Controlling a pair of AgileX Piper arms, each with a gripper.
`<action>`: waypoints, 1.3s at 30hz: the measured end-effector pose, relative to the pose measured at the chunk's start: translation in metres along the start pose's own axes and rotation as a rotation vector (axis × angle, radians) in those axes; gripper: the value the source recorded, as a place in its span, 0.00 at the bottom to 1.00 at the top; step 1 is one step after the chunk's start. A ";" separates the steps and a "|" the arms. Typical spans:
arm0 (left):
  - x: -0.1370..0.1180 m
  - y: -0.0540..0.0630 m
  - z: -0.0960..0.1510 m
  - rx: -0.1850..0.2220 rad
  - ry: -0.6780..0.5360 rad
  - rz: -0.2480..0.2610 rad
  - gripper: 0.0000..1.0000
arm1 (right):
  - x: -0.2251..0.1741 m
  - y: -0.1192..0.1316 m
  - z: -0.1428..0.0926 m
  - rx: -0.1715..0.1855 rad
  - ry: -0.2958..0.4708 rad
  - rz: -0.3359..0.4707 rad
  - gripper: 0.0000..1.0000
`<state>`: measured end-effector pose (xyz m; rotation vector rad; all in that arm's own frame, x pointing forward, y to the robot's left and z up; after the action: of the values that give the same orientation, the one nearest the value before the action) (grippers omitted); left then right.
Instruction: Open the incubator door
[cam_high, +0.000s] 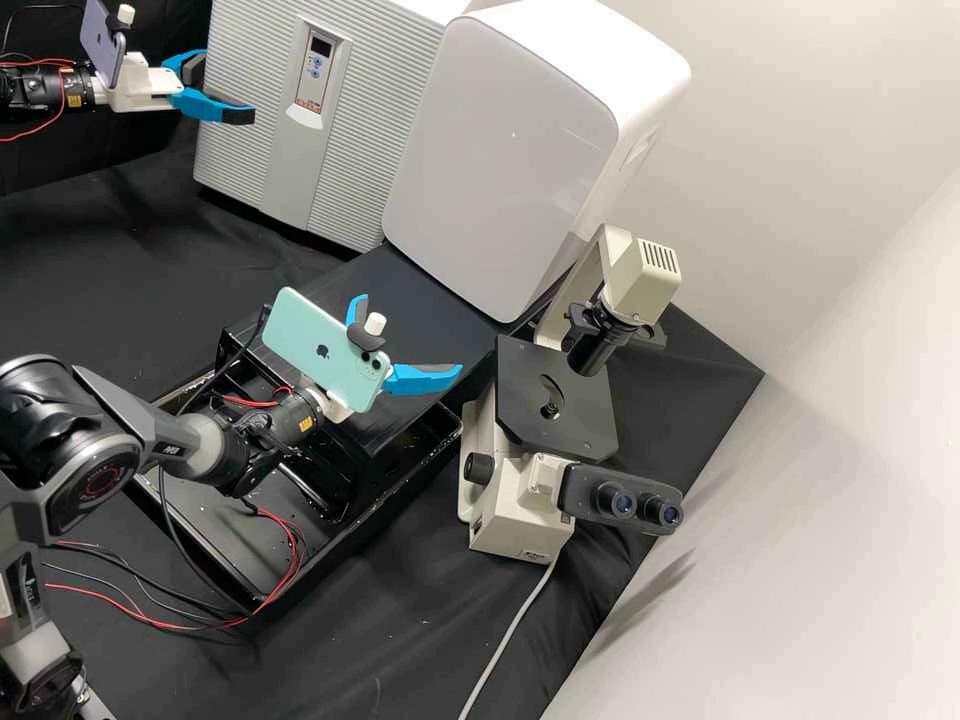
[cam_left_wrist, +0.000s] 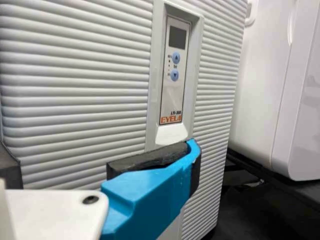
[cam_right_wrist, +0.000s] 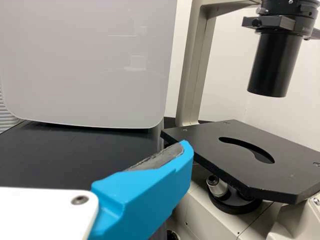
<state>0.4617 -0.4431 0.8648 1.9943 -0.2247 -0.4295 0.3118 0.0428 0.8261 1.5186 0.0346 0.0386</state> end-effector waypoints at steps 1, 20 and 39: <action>0.000 0.000 0.000 0.000 0.000 0.000 0.00 | 0.000 0.000 0.000 0.000 0.000 0.000 1.00; -0.005 -0.003 -0.001 -0.043 0.028 0.018 0.00 | 0.000 0.000 0.000 0.000 0.000 0.000 1.00; -0.008 -0.002 -0.003 -0.071 0.072 0.046 0.00 | 0.000 0.000 0.000 0.000 -0.001 -0.001 1.00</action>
<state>0.4553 -0.4368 0.8662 1.9277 -0.2071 -0.3318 0.3118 0.0427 0.8260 1.5186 0.0346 0.0373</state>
